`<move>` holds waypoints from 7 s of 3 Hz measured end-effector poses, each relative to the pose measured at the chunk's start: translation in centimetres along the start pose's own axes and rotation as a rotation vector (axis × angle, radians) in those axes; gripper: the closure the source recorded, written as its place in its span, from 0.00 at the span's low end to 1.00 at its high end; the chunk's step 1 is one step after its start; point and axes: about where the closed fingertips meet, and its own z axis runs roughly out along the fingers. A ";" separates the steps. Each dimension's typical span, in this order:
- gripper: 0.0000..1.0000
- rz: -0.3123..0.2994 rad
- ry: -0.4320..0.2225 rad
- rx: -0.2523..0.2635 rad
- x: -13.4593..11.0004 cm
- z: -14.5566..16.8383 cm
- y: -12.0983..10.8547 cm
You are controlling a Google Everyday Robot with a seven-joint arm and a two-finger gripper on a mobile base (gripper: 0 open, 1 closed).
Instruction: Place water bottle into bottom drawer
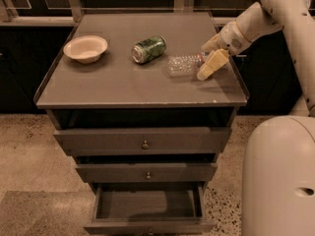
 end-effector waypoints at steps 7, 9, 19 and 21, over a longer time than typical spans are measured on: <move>1.00 0.016 -0.083 0.117 -2.0 -8.8 8.5; 1.00 0.024 -0.036 0.001 -1.1 -5.2 15.2; 1.00 0.825 -0.293 -0.187 28.1 18.7 29.7; 1.00 0.916 -0.267 -0.253 30.6 22.2 29.6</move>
Offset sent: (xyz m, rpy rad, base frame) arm 0.0000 0.0000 0.0000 0.0000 0.0000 0.0000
